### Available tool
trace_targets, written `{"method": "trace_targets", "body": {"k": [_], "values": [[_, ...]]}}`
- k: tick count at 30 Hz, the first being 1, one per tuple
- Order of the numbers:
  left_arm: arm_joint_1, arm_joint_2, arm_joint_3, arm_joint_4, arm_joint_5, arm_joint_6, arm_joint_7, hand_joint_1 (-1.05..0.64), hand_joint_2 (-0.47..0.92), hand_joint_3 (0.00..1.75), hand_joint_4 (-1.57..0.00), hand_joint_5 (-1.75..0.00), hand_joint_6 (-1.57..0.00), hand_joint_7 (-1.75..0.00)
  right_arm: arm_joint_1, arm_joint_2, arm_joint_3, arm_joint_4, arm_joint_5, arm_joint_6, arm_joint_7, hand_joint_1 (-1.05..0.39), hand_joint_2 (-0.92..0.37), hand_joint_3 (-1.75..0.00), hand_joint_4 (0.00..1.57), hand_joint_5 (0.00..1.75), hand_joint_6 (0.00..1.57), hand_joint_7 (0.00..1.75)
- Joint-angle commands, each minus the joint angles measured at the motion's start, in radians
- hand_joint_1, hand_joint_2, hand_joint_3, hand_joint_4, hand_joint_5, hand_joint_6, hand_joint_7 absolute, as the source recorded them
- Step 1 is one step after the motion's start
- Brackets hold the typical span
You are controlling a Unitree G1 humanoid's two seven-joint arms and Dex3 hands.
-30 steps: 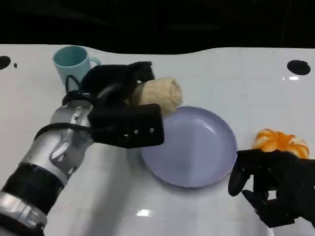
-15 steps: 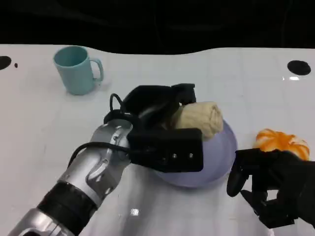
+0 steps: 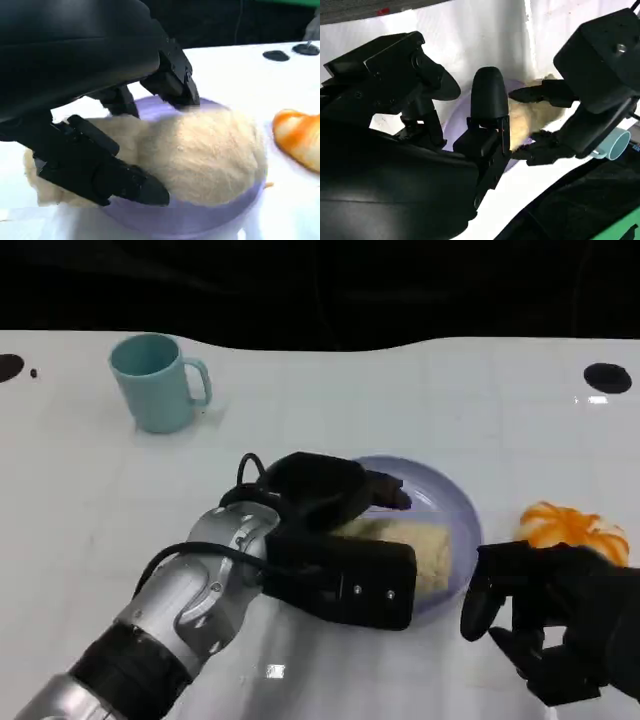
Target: Grasp the towel on the left side of the plate with the left hand and place it into the plate.
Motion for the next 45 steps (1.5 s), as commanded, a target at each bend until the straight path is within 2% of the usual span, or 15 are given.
{"method": "trace_targets", "body": {"k": [1,12,15,19,20,24,25,26,28,30,32,33,35,41,45], "values": [[-0.01,0.022,-0.013,-0.024,0.031,-0.005,-0.015,-0.67,0.92,0.08,-0.19,-0.12,-0.17,0.0,0.007,-0.015,-0.009,-0.004,0.005,-0.008,0.002,-0.01,-0.55,-1.08,0.74,1.75,0.7,1.43],[0.019,0.056,0.027,-0.089,0.0,-0.005,-0.057,-0.8,0.92,0.14,-0.14,-0.13,-0.11,-0.01,0.009,-0.017,-0.005,0.005,0.006,-0.011,0.002,-0.01,-0.55,-1.08,0.75,1.75,0.71,1.43],[0.055,0.073,0.068,-0.159,-0.037,0.007,-0.071,-0.65,0.92,0.18,-0.23,-0.2,-0.21,-0.06,0.011,-0.017,-0.007,0.006,0.008,-0.011,0.003,-0.01,-0.55,-1.08,0.75,1.75,0.71,1.43],[0.094,0.092,0.137,-0.247,-0.145,0.023,-0.142,-0.49,0.92,0.24,-0.36,-0.41,-0.38,-0.11,0.011,-0.016,-0.01,0.005,0.012,-0.007,0.003,0.0,-0.56,-1.08,0.75,1.75,0.71,1.44],[0.108,0.093,0.163,-0.274,-0.182,0.03,-0.156,-0.45,0.92,0.25,-0.4,-0.58,-0.47,-0.13,0.011,-0.017,-0.011,0.006,0.013,-0.011,0.003,0.0,-0.56,-1.08,0.75,1.75,0.71,1.44],[0.163,0.088,0.248,-0.37,-0.304,0.081,-0.192,-0.33,0.92,0.23,-0.65,-0.85,-0.77,-0.21,0.009,-0.018,-0.011,0.014,0.013,-0.021,0.002,0.0,-0.56,-1.08,0.74,1.75,0.7,1.44],[0.183,0.08,0.274,-0.391,-0.344,0.09,-0.192,-0.29,0.92,0.22,-0.7,-1.03,-0.86,-0.2,0.008,-0.017,-0.011,0.015,0.013,-0.021,0.002,0.0,-0.56,-1.08,0.74,1.75,0.7,1.44],[0.207,0.065,0.305,-0.414,-0.397,0.105,-0.191,-0.26,0.92,0.22,-0.73,-1.1,-0.93,-0.21,0.008,-0.017,-0.01,0.017,0.013,-0.025,0.001,0.01,-0.56,-1.09,0.74,1.75,0.7,1.44],[0.255,0.043,0.36,-0.46,-0.495,0.136,-0.194,-0.22,0.92,0.22,-0.75,-1.14,-1.02,-0.24,0.006,-0.017,-0.007,0.021,0.011,-0.034,0.001,0.01,-0.56,-1.09,0.74,1.75,0.7,1.44],[0.294,0.03,0.399,-0.51,-0.57,0.178,-0.197,-0.18,0.77,0.53,-0.8,-1.16,-1.0,-0.5,0.004,-0.018,-0.003,0.024,0.008,-0.038,0.001,0.01,-0.56,-1.09,0.74,1.75,0.7,1.44],[0.334,0.023,0.429,-0.564,-0.628,0.225,-0.194,-0.11,0.55,1.02,-0.91,-1.27,-0.95,-0.94,0.002,-0.017,0.002,0.023,0.005,-0.033,0.0,0.0,-0.56,-1.09,0.74,1.75,0.7,1.44],[0.356,0.021,0.446,-0.594,-0.658,0.25,-0.192,-0.09,0.51,1.1,-0.92,-1.32,-0.92,-1.05,0.001,-0.016,0.004,0.021,0.004,-0.029,-0.001,0.0,-0.55,-1.09,0.74,1.75,0.7,1.44],[0.394,0.022,0.475,-0.654,-0.713,0.316,-0.19,-0.09,0.47,1.24,-0.89,-1.5,-0.88,-1.28,0.0,-0.014,0.006,0.019,0.002,-0.026,-0.002,0.0,-0.55,-1.09,0.74,1.75,0.7,1.44],[0.511,0.043,0.566,-0.882,-0.868,0.581,-0.184,-0.13,0.28,1.58,-0.94,-1.66,-0.9,-1.48,-0.006,-0.01,0.006,0.016,0.009,-0.013,0.0,0.0,-0.56,-1.09,0.74,1.75,0.7,1.43],[0.589,0.083,0.605,-0.991,-0.938,0.665,-0.19,-0.11,0.29,1.58,-0.93,-1.74,-0.85,-1.63,-0.011,-0.013,0.005,0.013,0.01,-0.002,0.003,0.0,-0.57,-1.08,0.73,1.75,0.7,1.44]]}}
